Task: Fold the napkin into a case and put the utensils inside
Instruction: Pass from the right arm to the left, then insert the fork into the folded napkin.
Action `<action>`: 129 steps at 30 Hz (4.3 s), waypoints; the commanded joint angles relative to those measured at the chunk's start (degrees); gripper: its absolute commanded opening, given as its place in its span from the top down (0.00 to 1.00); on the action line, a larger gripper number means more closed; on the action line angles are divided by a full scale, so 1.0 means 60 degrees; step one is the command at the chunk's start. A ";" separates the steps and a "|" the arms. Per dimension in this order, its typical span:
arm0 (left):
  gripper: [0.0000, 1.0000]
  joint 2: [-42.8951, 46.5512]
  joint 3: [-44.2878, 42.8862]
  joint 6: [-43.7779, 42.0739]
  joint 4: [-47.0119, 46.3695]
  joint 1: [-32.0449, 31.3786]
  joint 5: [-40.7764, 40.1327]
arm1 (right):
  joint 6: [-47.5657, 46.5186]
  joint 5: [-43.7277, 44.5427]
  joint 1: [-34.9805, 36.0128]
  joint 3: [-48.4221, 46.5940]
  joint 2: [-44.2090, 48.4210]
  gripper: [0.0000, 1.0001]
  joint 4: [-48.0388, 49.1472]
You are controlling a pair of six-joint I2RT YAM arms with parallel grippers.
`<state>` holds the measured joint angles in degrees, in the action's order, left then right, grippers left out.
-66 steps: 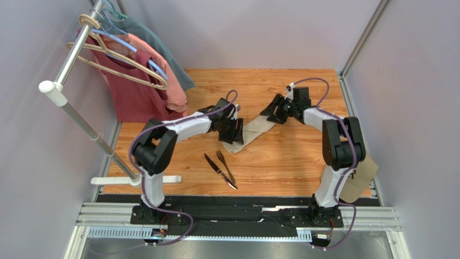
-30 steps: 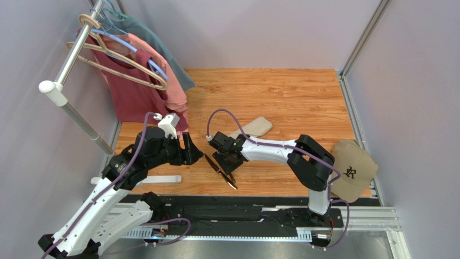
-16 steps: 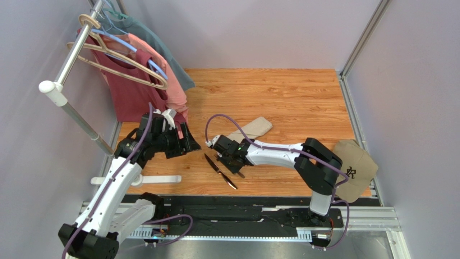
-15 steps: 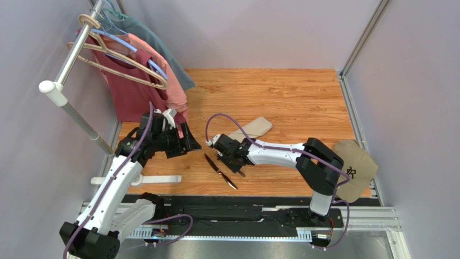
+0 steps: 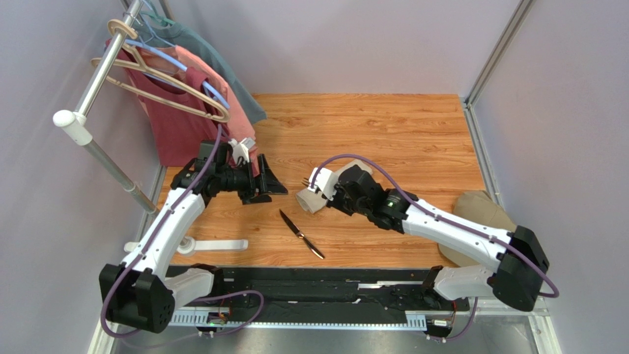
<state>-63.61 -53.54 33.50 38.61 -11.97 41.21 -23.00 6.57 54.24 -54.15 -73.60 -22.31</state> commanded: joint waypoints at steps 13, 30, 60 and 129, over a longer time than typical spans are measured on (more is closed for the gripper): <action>0.28 -0.1890 0.0090 -0.0089 -0.2260 -0.1242 0.2025 | -0.2435 -0.1695 -0.0001 -0.0247 0.0667 1.00 -0.0750; 1.00 -0.2422 0.0629 0.1635 -0.4281 -0.1448 0.0593 | 0.0400 -0.2040 -0.1476 -0.0523 -0.0050 0.51 0.0802; 1.00 -0.2039 0.5055 0.6019 -1.0755 -0.1492 -0.2870 | 0.6705 -0.2369 -0.5670 -0.4085 -0.5486 1.00 -0.0501; 1.00 -0.5909 0.3239 0.6825 -1.3365 -0.2297 -0.3206 | 0.6998 -0.2222 -0.5802 -0.4349 -0.6996 1.00 -0.0486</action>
<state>-101.71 -32.08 77.36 -44.18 -25.17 21.15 19.31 -7.07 19.68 -78.83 -114.17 -25.85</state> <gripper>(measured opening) 0.011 0.006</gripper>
